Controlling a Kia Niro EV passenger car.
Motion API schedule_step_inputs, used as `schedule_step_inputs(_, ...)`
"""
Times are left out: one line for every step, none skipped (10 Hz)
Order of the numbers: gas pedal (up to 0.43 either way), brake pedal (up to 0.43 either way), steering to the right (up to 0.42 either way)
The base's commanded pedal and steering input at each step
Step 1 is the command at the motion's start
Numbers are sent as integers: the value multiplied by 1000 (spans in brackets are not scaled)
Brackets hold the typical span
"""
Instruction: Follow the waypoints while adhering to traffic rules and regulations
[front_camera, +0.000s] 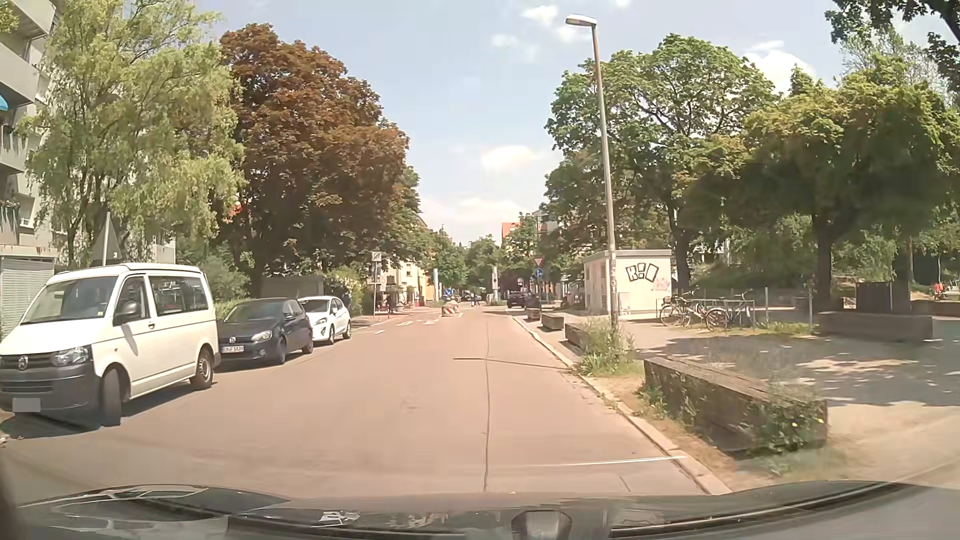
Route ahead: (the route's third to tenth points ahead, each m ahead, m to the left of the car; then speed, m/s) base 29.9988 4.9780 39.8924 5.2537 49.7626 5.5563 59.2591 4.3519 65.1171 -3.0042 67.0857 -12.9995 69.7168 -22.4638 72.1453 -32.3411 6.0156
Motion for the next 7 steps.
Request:
schedule_step_inputs(169,0,-29)
schedule_step_inputs(169,0,-22)
schedule_step_inputs(169,0,-18)
schedule_step_inputs(169,0,-13)
schedule_step_inputs(169,0,-10)
schedule_step_inputs(157,0,-8)
schedule_step_inputs(157,0,-5)
